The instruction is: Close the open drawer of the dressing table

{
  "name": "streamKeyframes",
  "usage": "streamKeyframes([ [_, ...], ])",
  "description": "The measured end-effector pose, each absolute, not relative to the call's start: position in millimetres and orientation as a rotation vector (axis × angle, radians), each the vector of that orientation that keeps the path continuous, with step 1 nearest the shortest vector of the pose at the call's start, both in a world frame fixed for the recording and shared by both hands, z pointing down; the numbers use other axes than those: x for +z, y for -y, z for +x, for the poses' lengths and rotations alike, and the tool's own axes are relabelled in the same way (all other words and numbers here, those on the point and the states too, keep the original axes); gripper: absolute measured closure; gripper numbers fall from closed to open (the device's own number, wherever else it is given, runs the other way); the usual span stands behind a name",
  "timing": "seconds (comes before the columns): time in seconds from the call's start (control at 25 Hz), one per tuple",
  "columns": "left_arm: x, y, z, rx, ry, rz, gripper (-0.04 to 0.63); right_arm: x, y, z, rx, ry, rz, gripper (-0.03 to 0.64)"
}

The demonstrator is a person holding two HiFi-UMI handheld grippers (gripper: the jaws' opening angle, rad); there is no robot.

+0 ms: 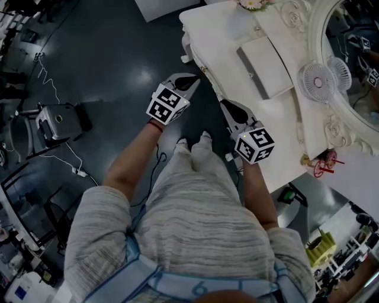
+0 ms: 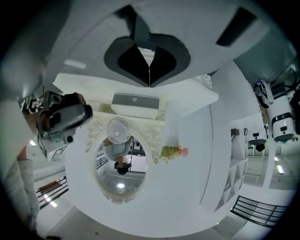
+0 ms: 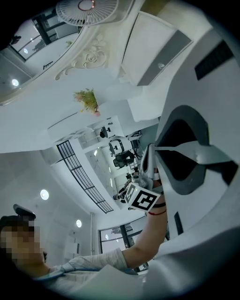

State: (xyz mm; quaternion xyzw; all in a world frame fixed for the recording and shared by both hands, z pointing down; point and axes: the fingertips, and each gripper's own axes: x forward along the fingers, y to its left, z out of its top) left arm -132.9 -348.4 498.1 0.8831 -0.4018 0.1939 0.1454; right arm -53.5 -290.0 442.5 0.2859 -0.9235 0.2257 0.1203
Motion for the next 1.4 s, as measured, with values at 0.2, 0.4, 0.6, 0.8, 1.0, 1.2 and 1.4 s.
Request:
streamKeyframes([
  [0.2,455.2,317.3,-140.5,0.475,1.192,2.572,0.581,422.1,281.2,-55.8,0.604,2.734,0.825,0.606],
  [0.4,418.4,290.5,-146.5,0.381,1.231,2.586,0.581,398.0,274.2,-59.0,0.528,2.770,0.800,0.606],
  [0.6,395.1,269.9,-156.0,0.321,1.279,2.576,0.581,379.7,266.6,-61.9,0.469,2.782,0.774,0.607],
  [0.8,382.9,256.8,-166.1,0.261,1.317,2.552,0.581,370.0,258.8,-63.4,0.450,2.771,0.763,0.607],
  [1.0,377.8,252.4,-168.1,0.207,1.334,2.539,0.581,366.1,256.2,-60.6,0.455,2.766,0.765,0.607],
  [1.2,371.2,252.6,-164.4,0.184,1.315,2.557,0.581,359.9,261.4,-55.4,0.449,2.771,0.791,0.607],
  [1.4,369.1,253.9,-162.9,0.179,1.299,2.569,0.581,358.6,263.8,-50.3,0.451,2.770,0.808,0.607],
])
